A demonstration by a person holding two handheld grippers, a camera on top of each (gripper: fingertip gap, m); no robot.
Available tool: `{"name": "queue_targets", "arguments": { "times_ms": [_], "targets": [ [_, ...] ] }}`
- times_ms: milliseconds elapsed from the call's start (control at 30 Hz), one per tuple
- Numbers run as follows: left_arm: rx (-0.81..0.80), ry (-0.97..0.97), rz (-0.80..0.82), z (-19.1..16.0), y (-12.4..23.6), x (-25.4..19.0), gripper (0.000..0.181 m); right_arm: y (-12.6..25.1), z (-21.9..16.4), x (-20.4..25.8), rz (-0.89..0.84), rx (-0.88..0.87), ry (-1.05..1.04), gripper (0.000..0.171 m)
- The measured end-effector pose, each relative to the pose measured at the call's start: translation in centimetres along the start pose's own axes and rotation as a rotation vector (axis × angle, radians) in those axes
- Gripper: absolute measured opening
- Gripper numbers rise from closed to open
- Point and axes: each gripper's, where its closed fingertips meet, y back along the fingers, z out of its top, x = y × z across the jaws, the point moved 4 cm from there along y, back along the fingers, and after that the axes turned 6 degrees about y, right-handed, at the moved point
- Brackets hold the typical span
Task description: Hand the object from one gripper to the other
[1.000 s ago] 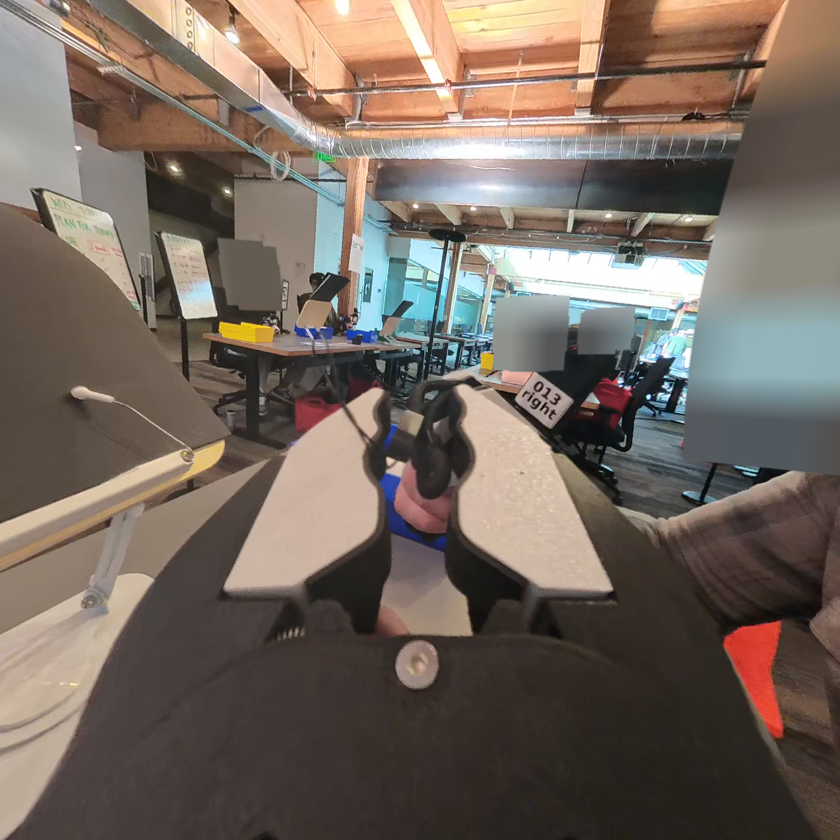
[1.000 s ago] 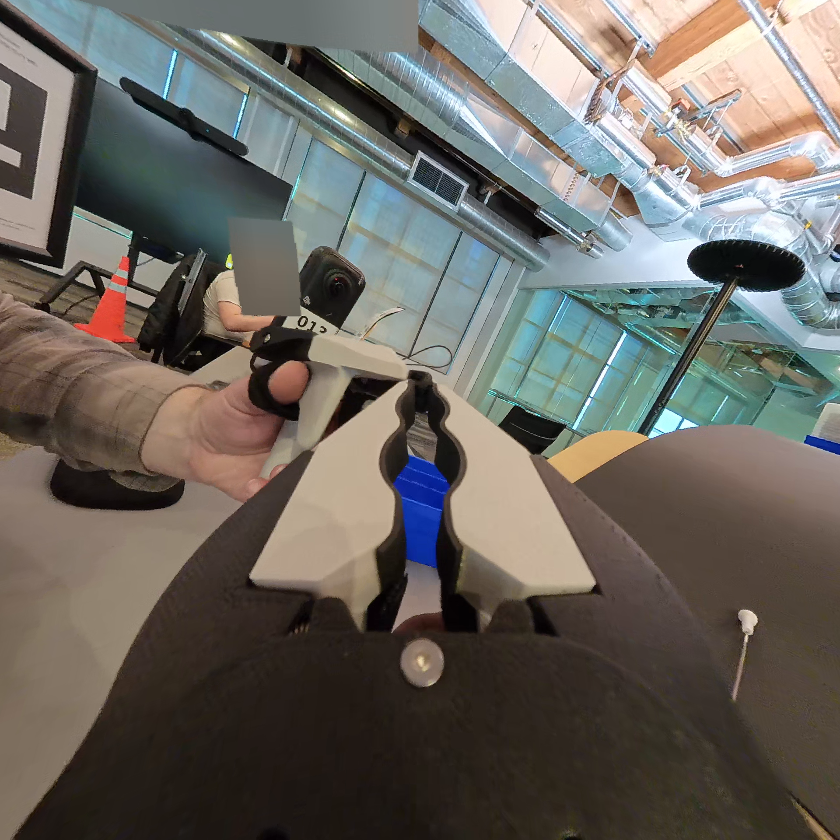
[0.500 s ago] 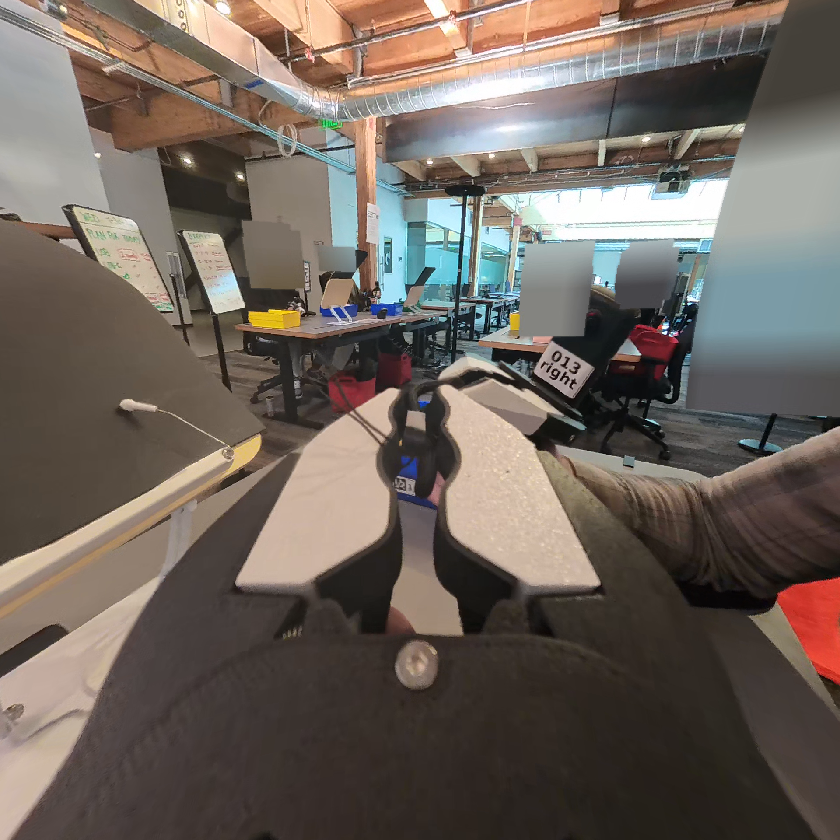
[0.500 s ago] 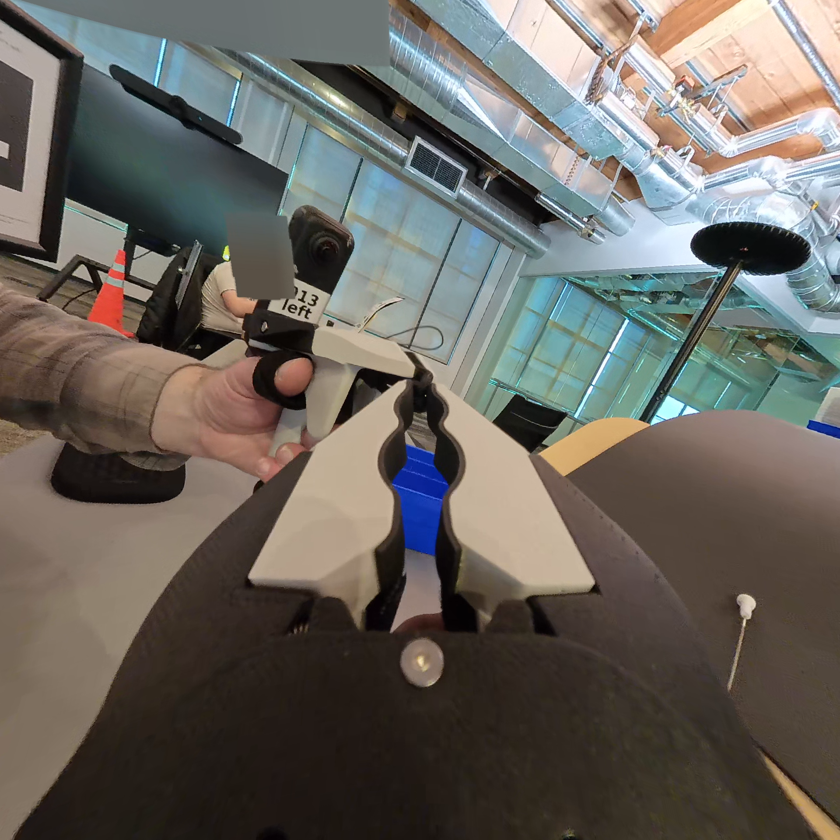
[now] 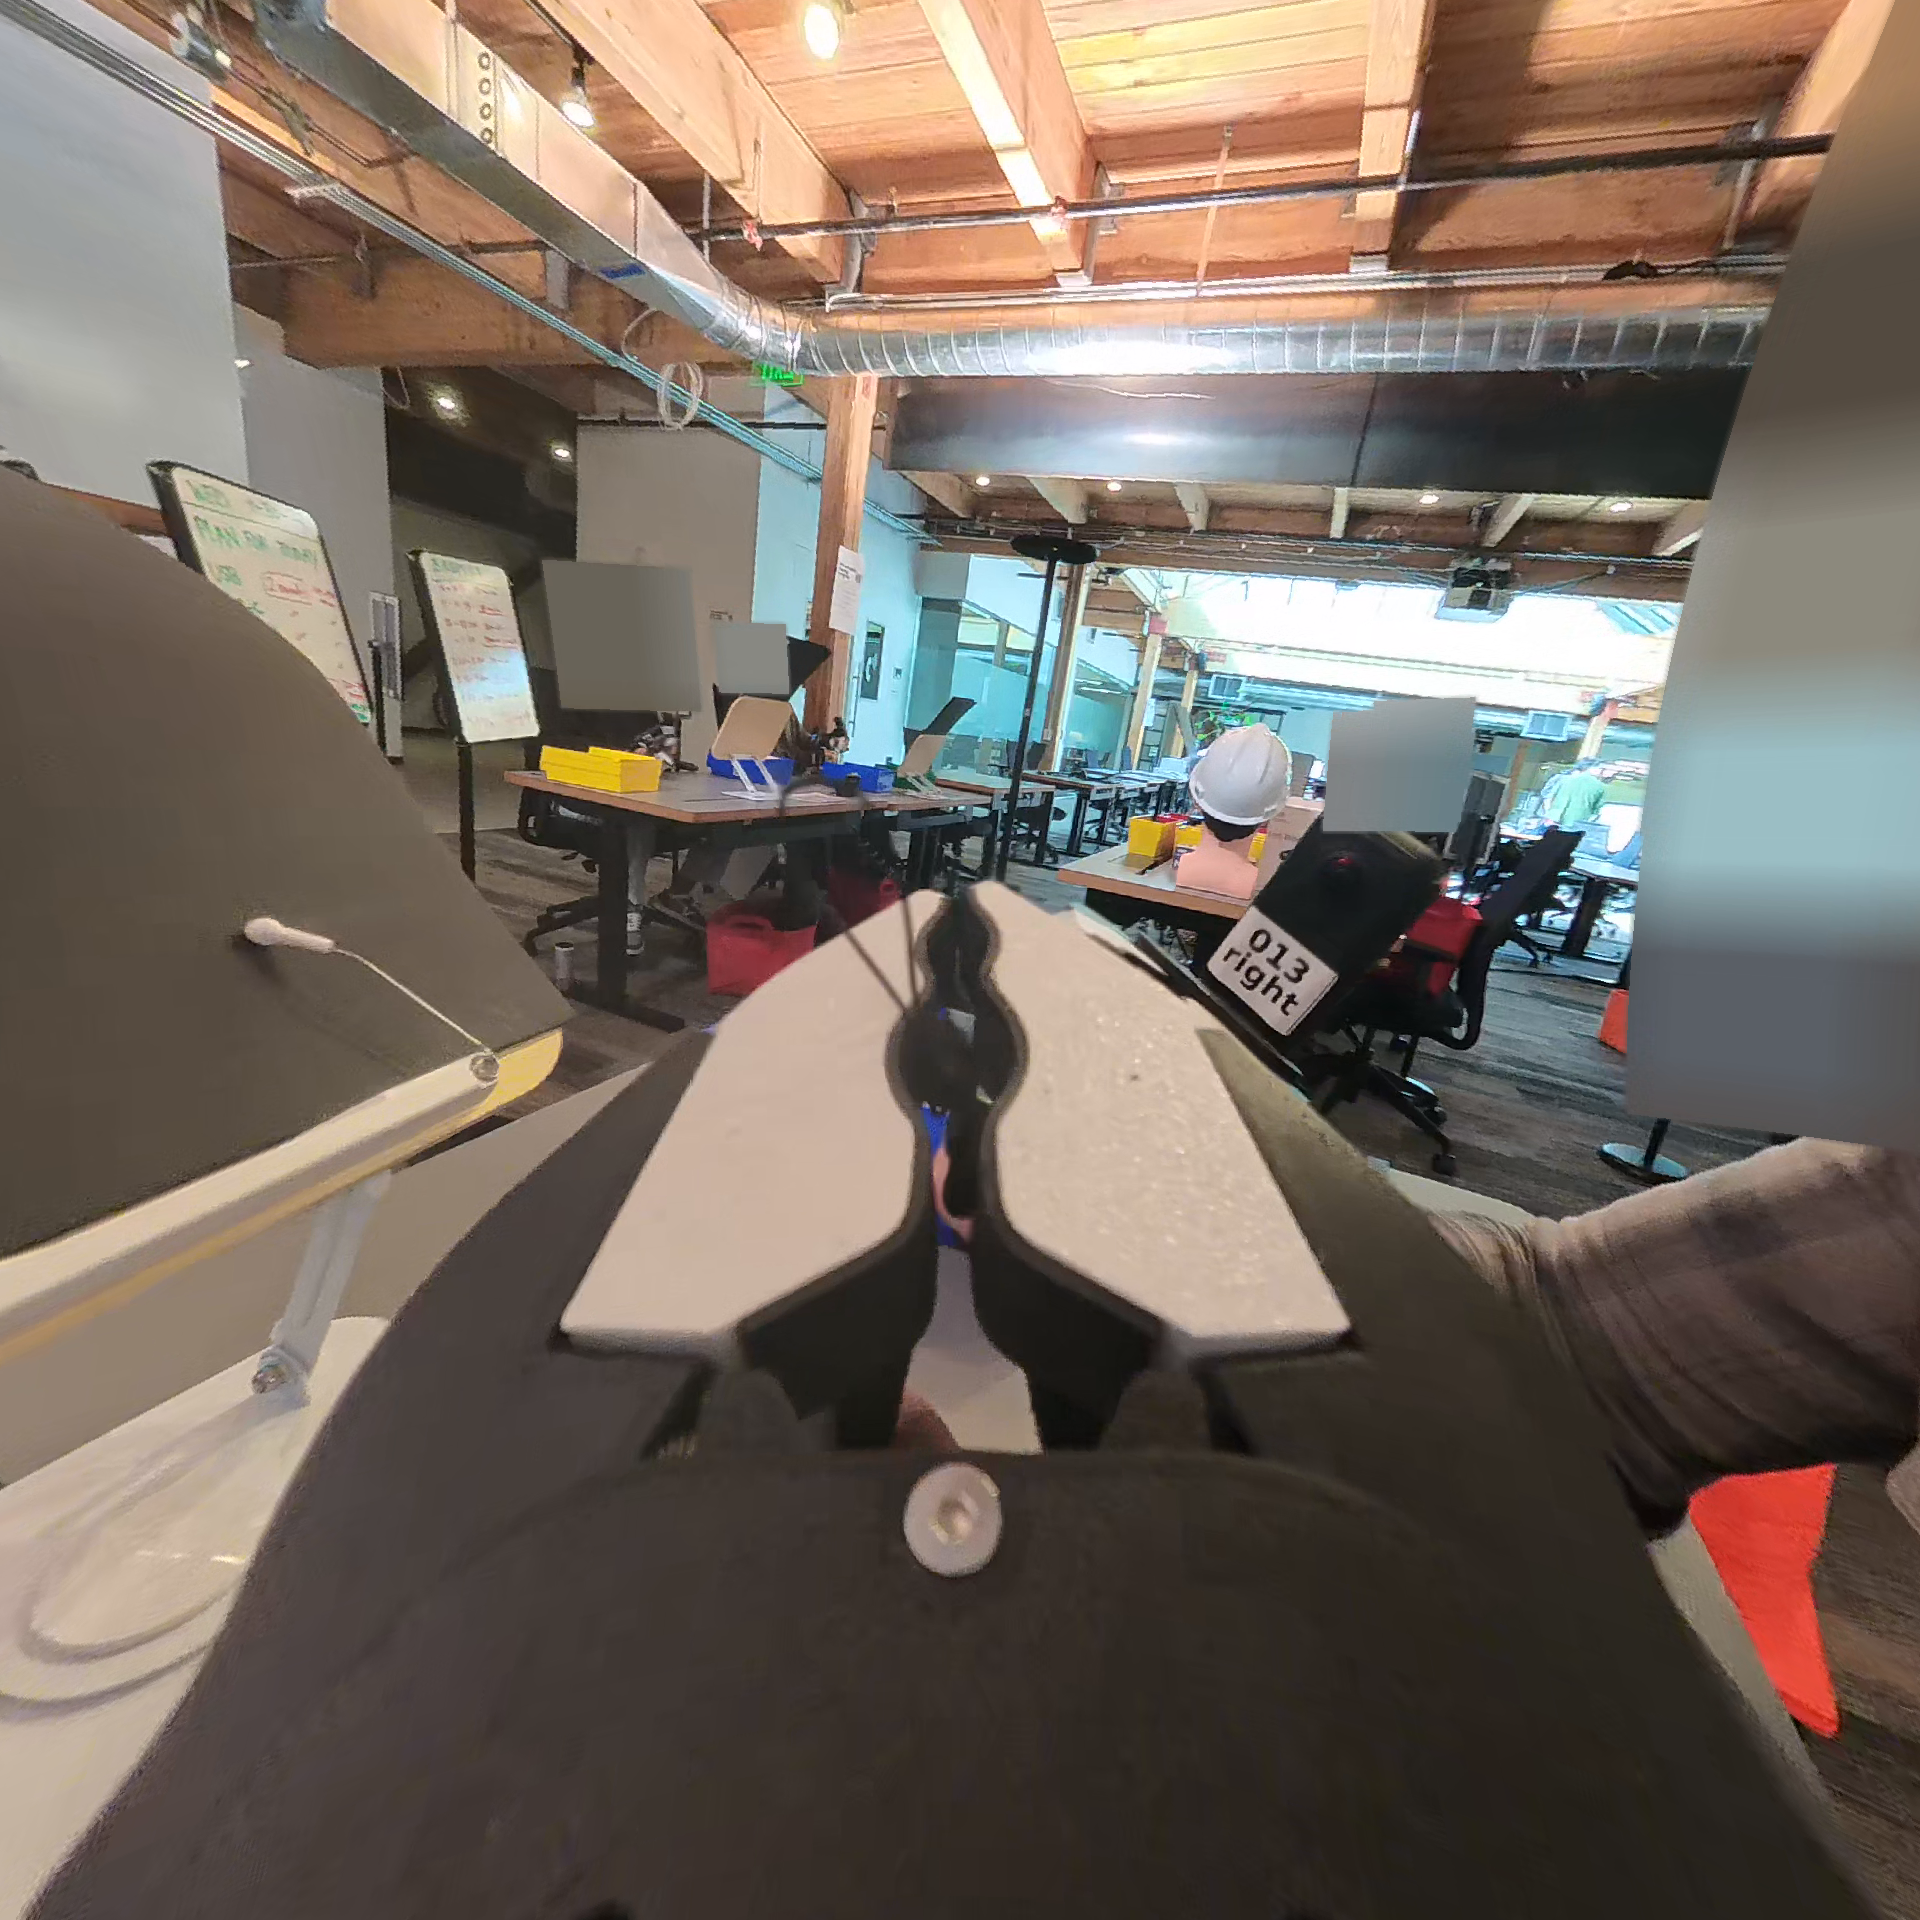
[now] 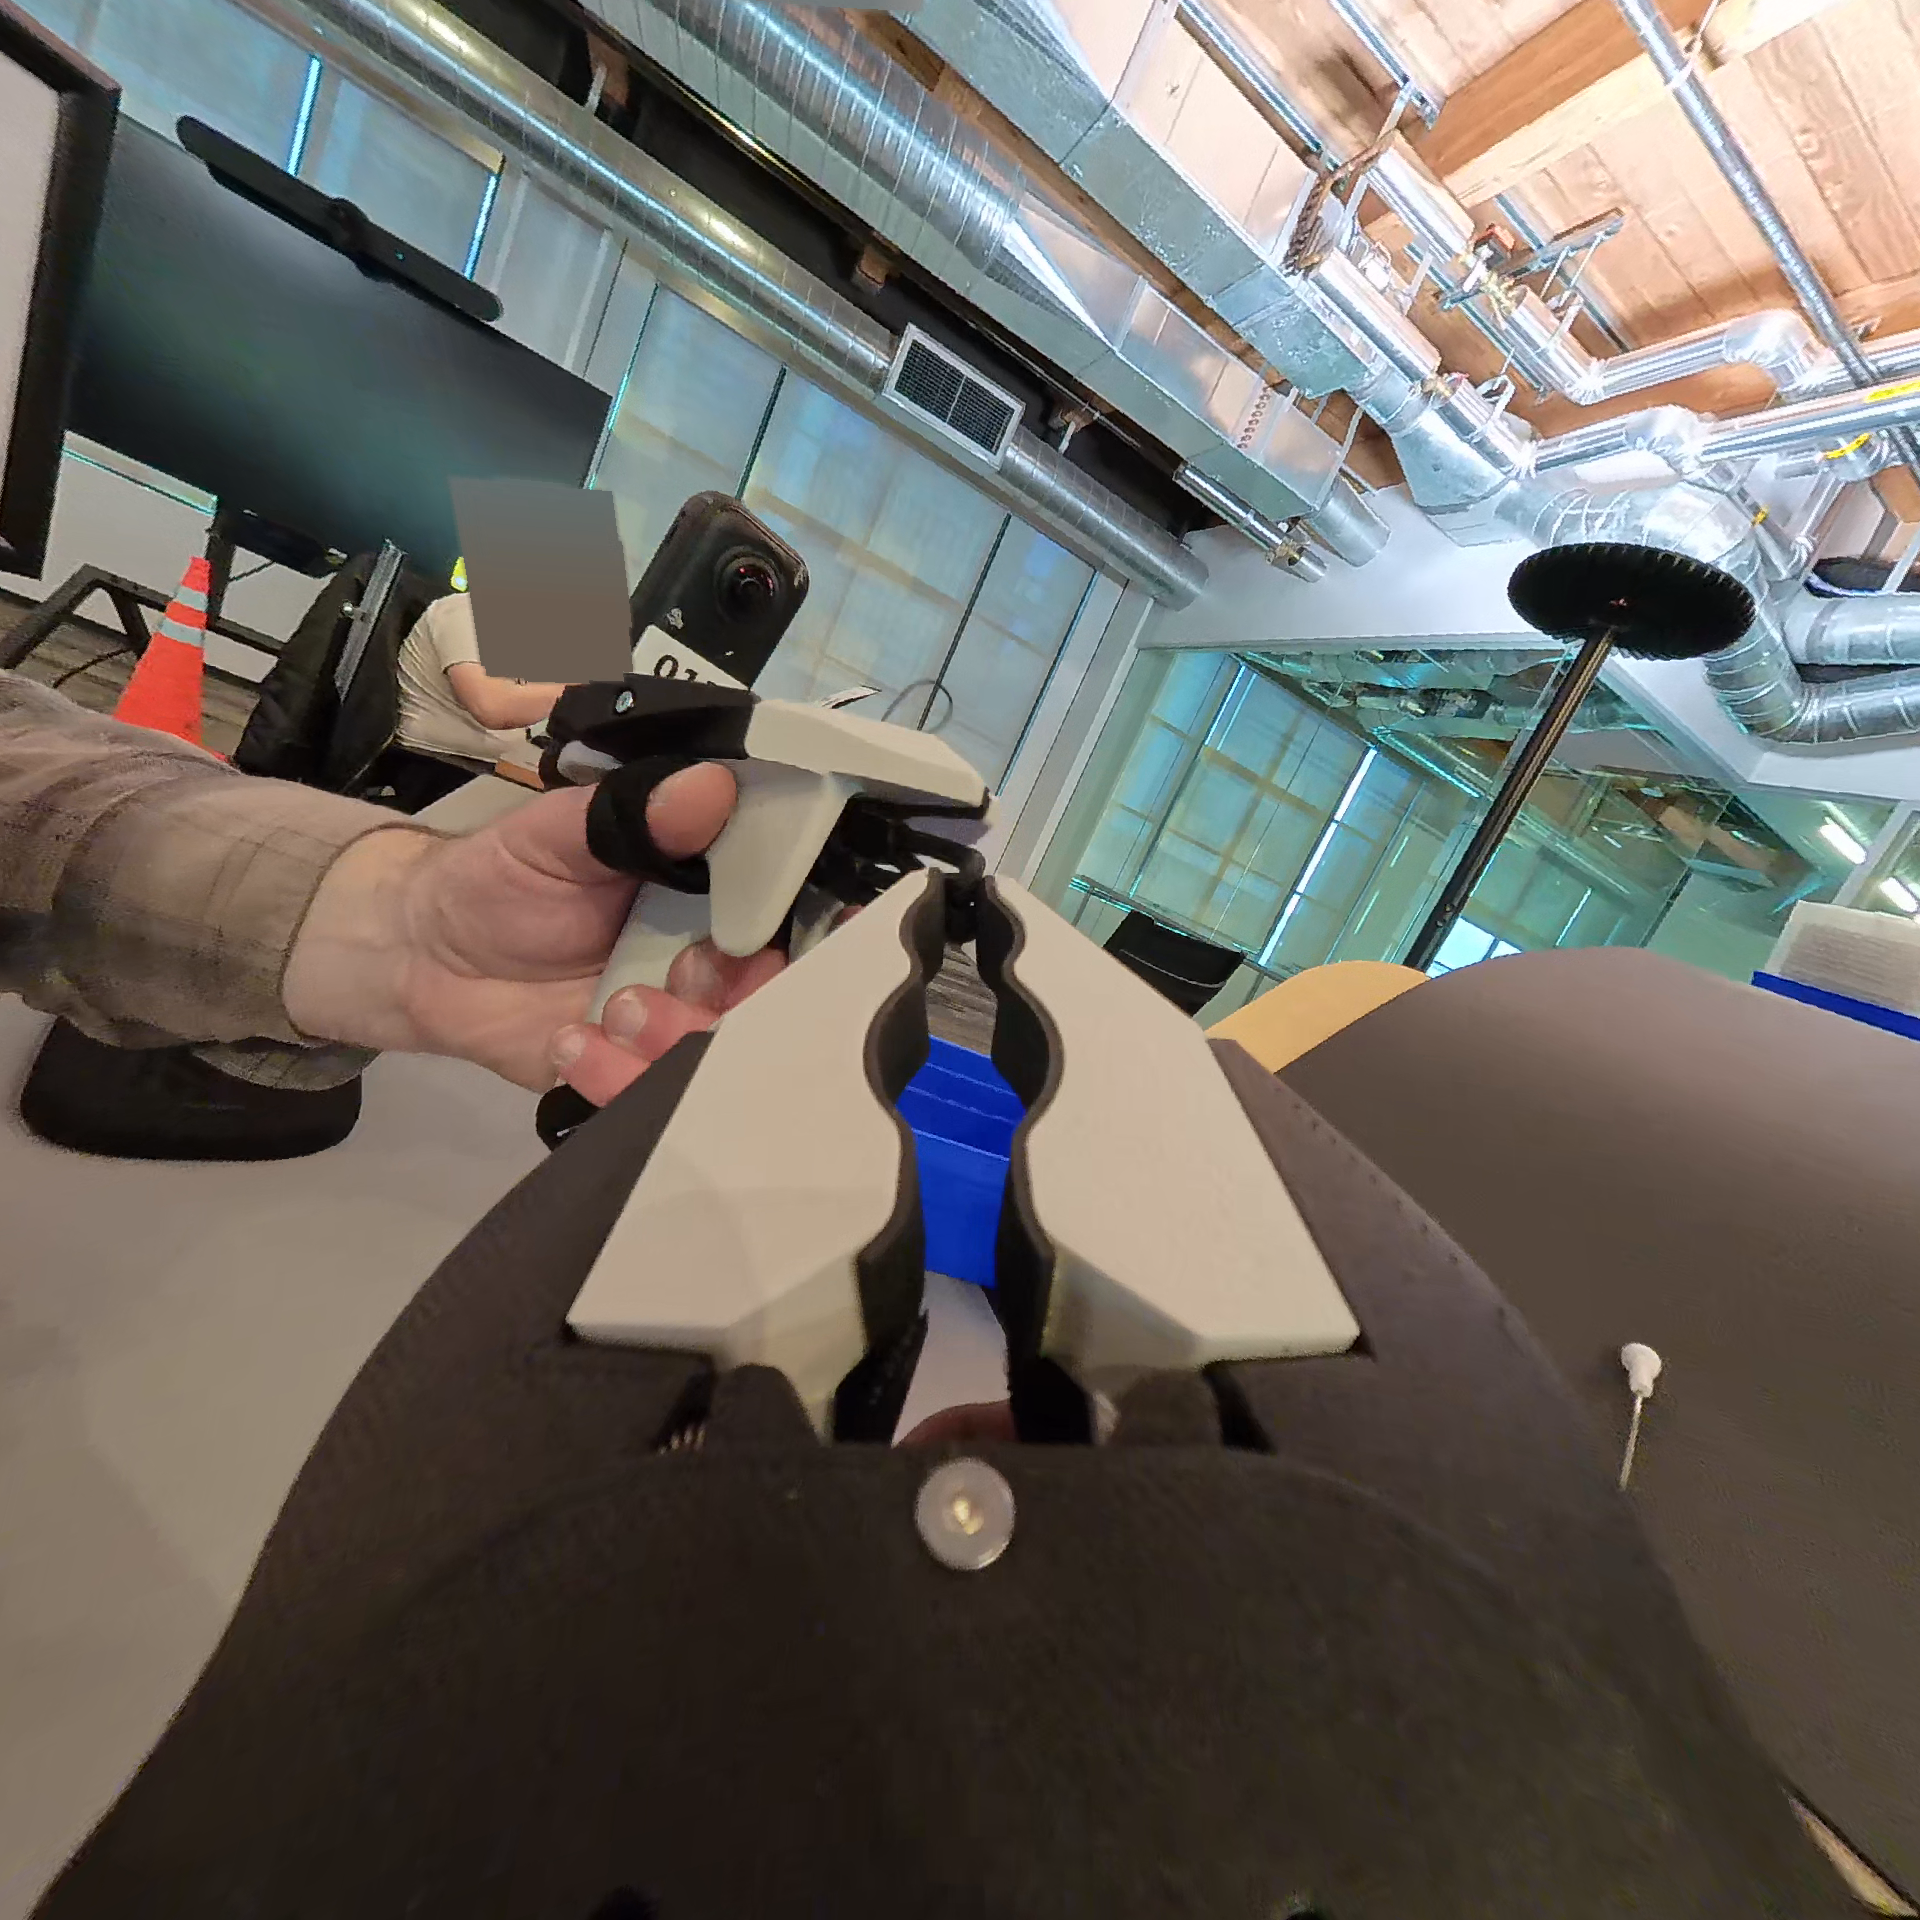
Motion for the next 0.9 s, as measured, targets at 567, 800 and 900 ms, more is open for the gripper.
{"name": "queue_targets", "arguments": {
  "times_ms": [567, 800, 900],
  "targets": [
    [0.143, -0.181, 0.065, -0.9, -0.1, 0.3, 0.000, -0.4, -1.2, 0.9, 0.076, 0.035, -0.091, 0.010],
    [0.178, -0.168, 0.123, -1.1, 0.3, 1.8, 0.000, -0.3, -1.0, 1.1, 0.093, 0.043, -0.053, 0.002],
    [0.201, -0.206, 0.151, -1.5, 1.0, 2.6, 0.020, -0.2, -0.7, 0.9, 0.088, 0.041, -0.048, 0.002]
  ]
}}
